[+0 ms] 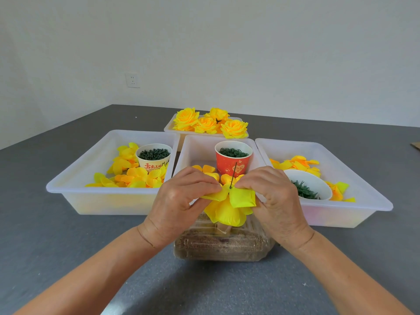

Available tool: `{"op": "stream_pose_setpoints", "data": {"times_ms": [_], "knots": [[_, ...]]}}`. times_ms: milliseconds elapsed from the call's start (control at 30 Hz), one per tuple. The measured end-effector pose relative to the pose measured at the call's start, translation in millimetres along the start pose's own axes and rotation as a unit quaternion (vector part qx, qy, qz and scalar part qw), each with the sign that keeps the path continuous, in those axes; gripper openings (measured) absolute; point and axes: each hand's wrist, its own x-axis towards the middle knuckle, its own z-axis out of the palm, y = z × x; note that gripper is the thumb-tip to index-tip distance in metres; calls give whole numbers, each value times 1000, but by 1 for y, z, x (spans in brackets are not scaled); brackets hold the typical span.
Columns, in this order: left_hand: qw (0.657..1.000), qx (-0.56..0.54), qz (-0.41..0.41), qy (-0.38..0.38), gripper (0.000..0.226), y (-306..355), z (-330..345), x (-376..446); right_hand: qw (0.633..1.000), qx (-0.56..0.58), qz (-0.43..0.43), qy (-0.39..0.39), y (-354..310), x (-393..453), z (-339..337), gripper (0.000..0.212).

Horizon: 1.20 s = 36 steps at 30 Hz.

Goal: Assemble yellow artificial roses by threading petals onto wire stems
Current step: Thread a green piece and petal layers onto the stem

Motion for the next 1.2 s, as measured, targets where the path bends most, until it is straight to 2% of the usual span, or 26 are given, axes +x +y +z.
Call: {"op": "stream_pose_setpoints", "data": {"times_ms": [333, 633, 867, 1000, 1200], "knots": [[999, 21, 22, -28, 21, 0, -2, -4, 999, 13, -13, -39, 2, -1, 0, 13], [999, 25, 25, -37, 21, 1, -4, -6, 998, 4, -30, -61, 5, -4, -2, 38], [998, 29, 29, -47, 21, -1, -5, -10, 993, -45, -66, -87, 6, -9, -8, 30], [998, 34, 32, -50, 21, -1, -5, -10, 990, -59, -73, -104, 4, -9, -11, 37], [998, 24, 23, -51, 22, -3, -4, -12, 990, -59, -75, -107, 1, -7, -13, 35]]}}
